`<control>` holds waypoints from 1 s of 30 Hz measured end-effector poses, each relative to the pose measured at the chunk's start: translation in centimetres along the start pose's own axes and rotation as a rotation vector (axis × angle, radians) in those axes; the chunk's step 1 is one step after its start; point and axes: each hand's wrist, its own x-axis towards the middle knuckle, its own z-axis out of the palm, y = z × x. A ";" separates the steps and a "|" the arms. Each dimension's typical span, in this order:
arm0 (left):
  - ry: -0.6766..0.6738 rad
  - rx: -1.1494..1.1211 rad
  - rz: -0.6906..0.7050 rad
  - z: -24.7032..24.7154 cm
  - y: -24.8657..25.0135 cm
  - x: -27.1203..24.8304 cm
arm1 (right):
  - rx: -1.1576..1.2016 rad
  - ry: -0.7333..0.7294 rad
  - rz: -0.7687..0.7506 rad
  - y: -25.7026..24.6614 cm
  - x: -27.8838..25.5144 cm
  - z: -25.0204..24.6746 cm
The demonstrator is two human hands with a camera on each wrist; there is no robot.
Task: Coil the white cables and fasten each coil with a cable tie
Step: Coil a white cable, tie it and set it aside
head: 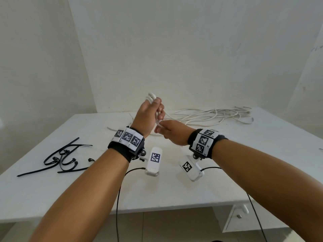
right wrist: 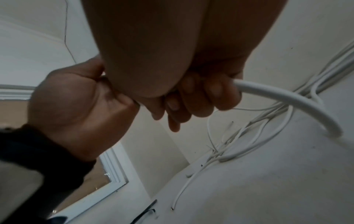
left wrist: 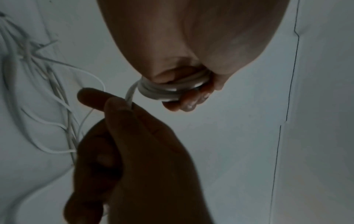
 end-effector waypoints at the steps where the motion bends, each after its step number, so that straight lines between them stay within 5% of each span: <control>1: -0.005 0.094 0.015 0.0 -0.4 0.1 | -0.033 -0.009 0.011 -0.1 0.0 -0.1; 8: 0.004 0.679 0.007 -1.9 -1.4 -0.1 | -0.194 -0.125 -0.077 -0.7 -1.5 -0.4; 15: -0.193 0.980 -0.125 -1.4 -1.2 -1.6 | -0.195 0.045 -0.213 -1.0 -2.0 -3.0; 20: -0.263 0.701 -0.296 -1.2 -1.4 -2.0 | -0.045 0.182 -0.171 -0.3 -2.1 -5.5; 24: -0.317 0.716 -0.238 -2.0 -1.6 -2.5 | 0.129 0.250 -0.145 1.0 -2.1 -7.6; 30: -0.320 0.054 -0.312 -0.4 0.2 -2.8 | 0.334 0.324 -0.125 2.2 -1.6 -7.1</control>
